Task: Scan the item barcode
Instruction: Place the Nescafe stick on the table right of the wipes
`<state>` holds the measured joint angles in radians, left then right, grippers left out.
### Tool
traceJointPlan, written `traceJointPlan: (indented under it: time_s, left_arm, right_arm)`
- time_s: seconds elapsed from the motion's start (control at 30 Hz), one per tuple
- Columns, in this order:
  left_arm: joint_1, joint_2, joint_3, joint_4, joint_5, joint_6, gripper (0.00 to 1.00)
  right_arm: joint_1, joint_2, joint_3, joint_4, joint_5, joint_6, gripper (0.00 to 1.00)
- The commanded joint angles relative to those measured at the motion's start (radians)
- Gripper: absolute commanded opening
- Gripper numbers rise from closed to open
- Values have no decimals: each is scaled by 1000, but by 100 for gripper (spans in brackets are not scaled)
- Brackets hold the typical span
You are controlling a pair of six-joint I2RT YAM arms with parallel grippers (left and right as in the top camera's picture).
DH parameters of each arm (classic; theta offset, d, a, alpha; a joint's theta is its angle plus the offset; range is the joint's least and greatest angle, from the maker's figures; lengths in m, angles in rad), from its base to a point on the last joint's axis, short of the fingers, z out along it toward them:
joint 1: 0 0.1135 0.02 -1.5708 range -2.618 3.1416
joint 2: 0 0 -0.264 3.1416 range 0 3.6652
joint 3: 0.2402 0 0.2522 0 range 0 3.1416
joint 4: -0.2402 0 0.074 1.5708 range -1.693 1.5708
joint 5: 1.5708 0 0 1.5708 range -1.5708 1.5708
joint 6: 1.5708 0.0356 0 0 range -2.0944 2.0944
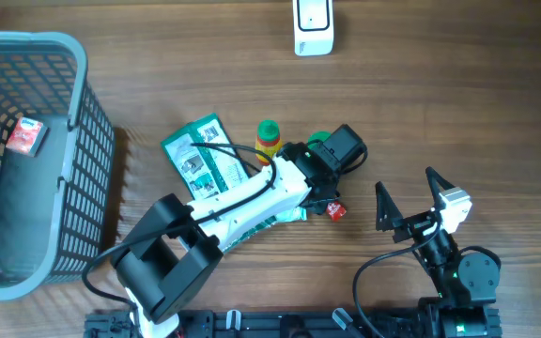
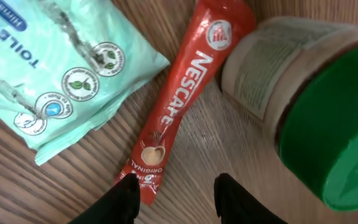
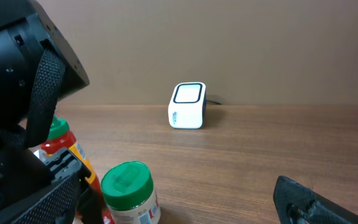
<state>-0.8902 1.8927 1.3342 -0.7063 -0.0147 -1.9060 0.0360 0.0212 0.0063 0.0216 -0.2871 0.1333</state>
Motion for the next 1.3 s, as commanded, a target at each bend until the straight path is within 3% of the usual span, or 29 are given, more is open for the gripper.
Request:
traceJointPlan:
  time_s: [0.0,0.1,0.2,0.3,0.4,0.43,0.5,0.6,0.77,0.9,1.03,1.13,1.2,1.27]
  left_arm:
    - [-5,-64,-3,-5,14,106,38]
    - [-5,-144,-3,-70,-59,159,32]
    - [-6,-229,-3,-112,-120,291,33]
    - [-6,-340,-3,-143,-310,440,37]
    - [-2,-510,-3,-147,-616,691,58]
    - [3,-563,-3,-147,-706,754,71]
    - [52,-685,-3,-139,-897,841,82]
    - [225,-840,-2,-128,-1007,916,93]
    - [681,-970,-2,-128,-947,916,98]
    - [1097,-908,-3,-124,-669,931,96]
    - [1357,-734,-3,-82,-386,931,96]
    - [1474,-554,-3,-56,-270,930,94]
    - [1495,-426,-3,-35,-255,926,90]
    - [1493,-310,-3,1,-243,924,94]
  right_arm:
    - [1,-7,-1,2,2,-2,100]
    - [1,-7,-1,2,2,-2,100]
    - [1,-7,-1,2,2,-1,100]
    - [1,-7,-1,2,2,-2,100]
    - [1,-7,-1,2,2,-2,100]
    - [1,-7,-1,2,2,-1,100]
    - [1,-7,-1,2,2,-2,100]
    - [1,-7,-1,2,2,-2,100]
    - [1,-7,-1,2,2,-1,99]
    - [1,-7,-1,2,2,-1,100]
    - [1,-7,-1,2,2,-2,100]
    - [1,-7,-1,2,2,-2,100]
    - [1,-7,-1,2,2,-2,100]
    - [1,-7,-1,2,2,-2,100]
